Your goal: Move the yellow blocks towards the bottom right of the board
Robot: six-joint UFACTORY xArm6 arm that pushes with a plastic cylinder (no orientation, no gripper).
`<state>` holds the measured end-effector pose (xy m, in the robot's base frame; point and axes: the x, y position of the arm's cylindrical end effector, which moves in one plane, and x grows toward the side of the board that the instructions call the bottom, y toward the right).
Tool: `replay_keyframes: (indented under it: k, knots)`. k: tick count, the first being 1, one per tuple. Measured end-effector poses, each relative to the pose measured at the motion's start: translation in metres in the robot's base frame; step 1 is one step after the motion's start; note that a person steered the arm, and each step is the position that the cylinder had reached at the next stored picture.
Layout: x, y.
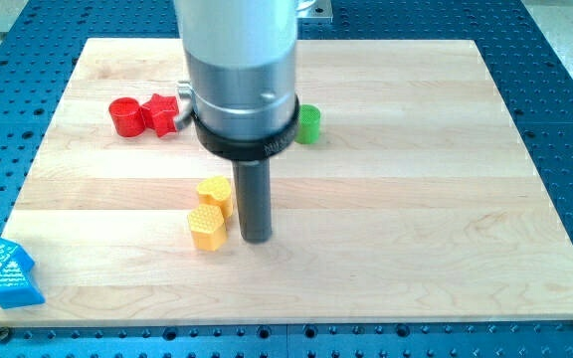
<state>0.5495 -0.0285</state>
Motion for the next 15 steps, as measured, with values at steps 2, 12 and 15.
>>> replay_keyframes:
  k: [2, 12, 15]
  knots:
    - [0.044, -0.081]
    - [0.057, 0.059]
    - [0.035, 0.107]
